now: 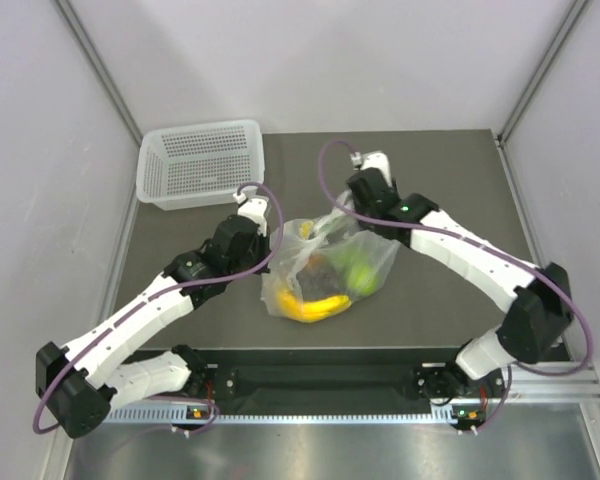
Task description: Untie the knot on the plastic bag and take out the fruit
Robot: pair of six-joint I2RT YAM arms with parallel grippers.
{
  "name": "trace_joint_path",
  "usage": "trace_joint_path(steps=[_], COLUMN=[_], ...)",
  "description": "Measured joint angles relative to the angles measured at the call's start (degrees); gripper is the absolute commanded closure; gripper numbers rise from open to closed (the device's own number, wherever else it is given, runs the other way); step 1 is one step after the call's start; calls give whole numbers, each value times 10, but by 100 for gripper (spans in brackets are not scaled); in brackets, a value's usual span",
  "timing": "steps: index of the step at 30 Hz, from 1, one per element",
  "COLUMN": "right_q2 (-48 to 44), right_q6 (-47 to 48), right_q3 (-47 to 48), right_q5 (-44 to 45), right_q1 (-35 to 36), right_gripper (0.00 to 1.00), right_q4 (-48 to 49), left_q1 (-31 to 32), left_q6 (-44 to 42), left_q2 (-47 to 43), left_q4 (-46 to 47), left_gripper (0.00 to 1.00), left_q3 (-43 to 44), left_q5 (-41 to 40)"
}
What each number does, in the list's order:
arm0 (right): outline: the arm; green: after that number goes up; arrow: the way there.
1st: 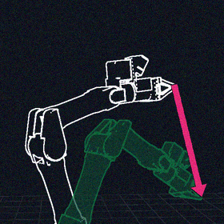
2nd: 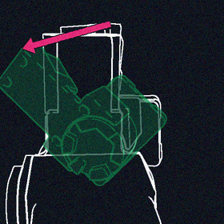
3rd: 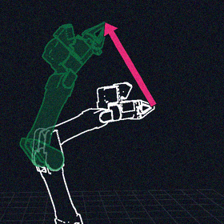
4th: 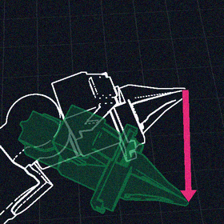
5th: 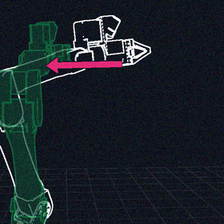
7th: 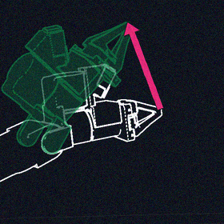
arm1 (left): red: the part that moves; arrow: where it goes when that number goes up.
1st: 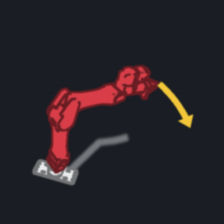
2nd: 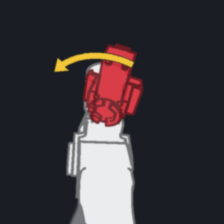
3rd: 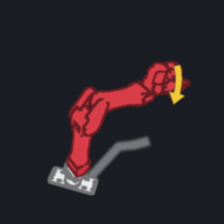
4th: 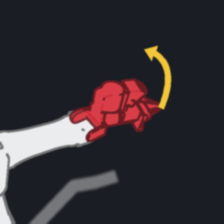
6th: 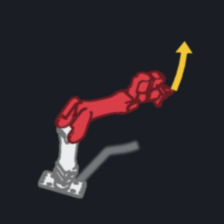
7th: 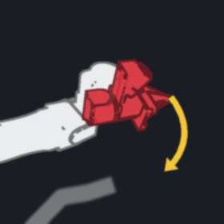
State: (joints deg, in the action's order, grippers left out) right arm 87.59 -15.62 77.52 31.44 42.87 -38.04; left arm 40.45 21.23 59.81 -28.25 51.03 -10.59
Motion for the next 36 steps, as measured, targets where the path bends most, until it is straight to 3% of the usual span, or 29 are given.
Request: trace_joint_path(steps=[2,5,7,12,16,18,19,21,26,31,32,33,34,35,36], right_q2=[-44,-109,-151,-201,-191,-182,-181,-190,-290,-355,-356,-356,-356,-357,-359], right_q6=[-20,-41,-47,-51,-61,-66,-69,-70,-69,-61,-59,-60,-56,-54,-55], right_q3=[-47,-98,-122,-145,-145,-146,-150,-171,-315,-422,-431,-436,-438,-438,-437], right_q5=[-2,-28,-70,-229,-339,-379,-395,-413,-432,-436,-436,-436,-435,-434,-432], right_q1=[-46,-100,-136,-196,-229,-243,-245,-247,-247,-247,-247,-247,-247,-247,-247], right_gripper=[79,78,72,68,75,81,89,93,86,63,55,52,50,42,41], right_q4=[12,19,33,92,148,166,176,194,212,204,201,195,190,188,186], left_q1=[0,-2,-7,-35,-60,-63,-63,-63,-63,-60,-60,-60,-59,-59,-59], left_q6=[-5,-16,-24,-43,-49,-49,-49,-46,-9,66,82,94,103,111,114], left_q2=[-7,-10,-9,26,60,64,60,46,-78,-216,-226,-229,-229,-230,-233], left_q4=[0,2,7,31,80,105,119,137,182,187,182,176,170,171,168], left_gripper=[100,100,100,100,100,100,100,100,100,100,94,83,70,46,39], left_q3=[1,7,12,63,121,141,142,132,-43,-253,-273,-282,-283,-283,-280], left_q5=[-18,-44,-62,-83,-72,-52,-37,-6,80,119,125,131,139,145,149])
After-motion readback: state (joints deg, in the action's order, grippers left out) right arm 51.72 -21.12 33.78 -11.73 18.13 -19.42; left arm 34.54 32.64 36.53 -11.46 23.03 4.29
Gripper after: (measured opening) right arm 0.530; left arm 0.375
